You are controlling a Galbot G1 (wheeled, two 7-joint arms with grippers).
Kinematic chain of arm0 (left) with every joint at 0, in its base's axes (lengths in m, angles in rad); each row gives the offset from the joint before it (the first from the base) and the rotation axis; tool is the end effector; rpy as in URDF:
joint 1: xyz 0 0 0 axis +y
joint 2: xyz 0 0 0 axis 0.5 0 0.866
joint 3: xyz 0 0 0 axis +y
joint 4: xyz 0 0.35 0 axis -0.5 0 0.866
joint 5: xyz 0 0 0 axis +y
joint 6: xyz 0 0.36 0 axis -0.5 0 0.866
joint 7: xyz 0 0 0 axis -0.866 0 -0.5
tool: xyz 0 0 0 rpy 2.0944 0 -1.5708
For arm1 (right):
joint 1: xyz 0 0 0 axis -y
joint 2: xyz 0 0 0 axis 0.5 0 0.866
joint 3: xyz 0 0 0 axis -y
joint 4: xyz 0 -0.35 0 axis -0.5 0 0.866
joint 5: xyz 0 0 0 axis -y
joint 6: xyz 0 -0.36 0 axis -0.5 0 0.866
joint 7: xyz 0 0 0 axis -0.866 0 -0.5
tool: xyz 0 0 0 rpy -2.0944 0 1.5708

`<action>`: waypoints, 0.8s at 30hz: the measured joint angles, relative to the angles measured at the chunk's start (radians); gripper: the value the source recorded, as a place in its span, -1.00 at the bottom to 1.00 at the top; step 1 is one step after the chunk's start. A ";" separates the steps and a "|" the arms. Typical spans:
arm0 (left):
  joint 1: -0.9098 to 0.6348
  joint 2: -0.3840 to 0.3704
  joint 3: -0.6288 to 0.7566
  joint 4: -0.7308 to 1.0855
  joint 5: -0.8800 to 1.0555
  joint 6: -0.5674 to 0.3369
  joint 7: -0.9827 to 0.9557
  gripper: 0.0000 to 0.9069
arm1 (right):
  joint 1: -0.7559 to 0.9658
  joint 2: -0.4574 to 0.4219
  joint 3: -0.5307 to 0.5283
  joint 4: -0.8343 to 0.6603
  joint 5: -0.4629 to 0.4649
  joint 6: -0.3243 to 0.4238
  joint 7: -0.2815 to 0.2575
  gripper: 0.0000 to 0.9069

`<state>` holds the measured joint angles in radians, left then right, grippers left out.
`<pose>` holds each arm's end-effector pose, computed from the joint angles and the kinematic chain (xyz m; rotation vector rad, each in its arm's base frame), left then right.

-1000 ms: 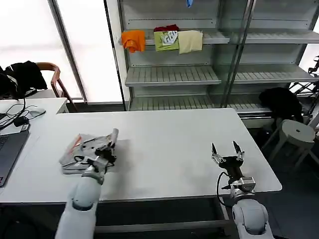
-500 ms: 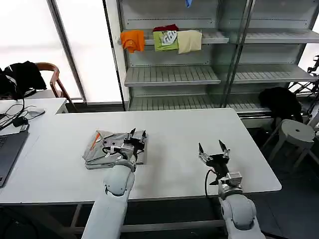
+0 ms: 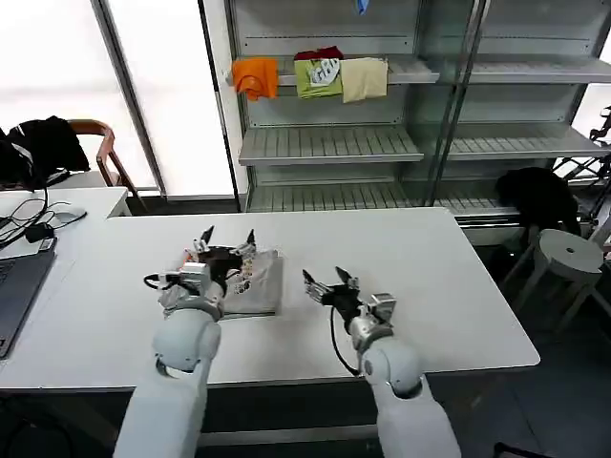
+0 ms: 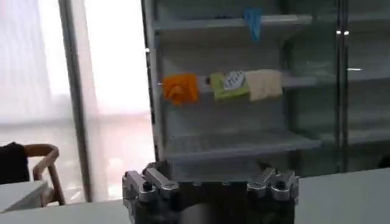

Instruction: Fold and organize the clothes.

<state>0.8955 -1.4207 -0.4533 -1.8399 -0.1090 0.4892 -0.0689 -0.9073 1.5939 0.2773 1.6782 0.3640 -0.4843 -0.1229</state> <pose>0.3808 0.0139 -0.1998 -0.0303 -3.0626 -0.0997 0.3869 0.0944 -0.2579 0.7074 -2.7643 -0.4534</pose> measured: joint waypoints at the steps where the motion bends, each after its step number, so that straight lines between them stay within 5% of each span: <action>1: 0.008 0.008 -0.018 -0.004 -0.011 -0.002 0.001 1.00 | 0.010 0.006 -0.011 -0.014 0.012 -0.008 0.000 1.00; 6: 0.055 0.040 -0.108 -0.017 -0.063 -0.011 0.011 1.00 | 0.048 0.015 -0.058 -0.080 0.060 -0.040 0.012 0.87; 10: 0.091 0.053 -0.167 -0.020 -0.099 -0.012 0.012 1.00 | 0.069 0.015 -0.085 -0.118 0.083 -0.058 0.024 -0.56; 14: 0.119 0.061 -0.217 -0.020 -0.130 -0.010 0.012 1.00 | 0.087 0.015 -0.104 -0.149 0.099 -0.070 0.044 -1.00; 24: 0.144 0.078 -0.303 -0.027 -0.195 0.011 0.005 1.00 | 0.116 0.015 -0.140 -0.191 0.107 -0.088 0.104 -1.00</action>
<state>1.0396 -1.3426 -0.7567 -1.8664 -0.3044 0.5003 -0.0635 -0.7915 1.6090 0.1377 1.4874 0.4712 -0.5720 -0.0193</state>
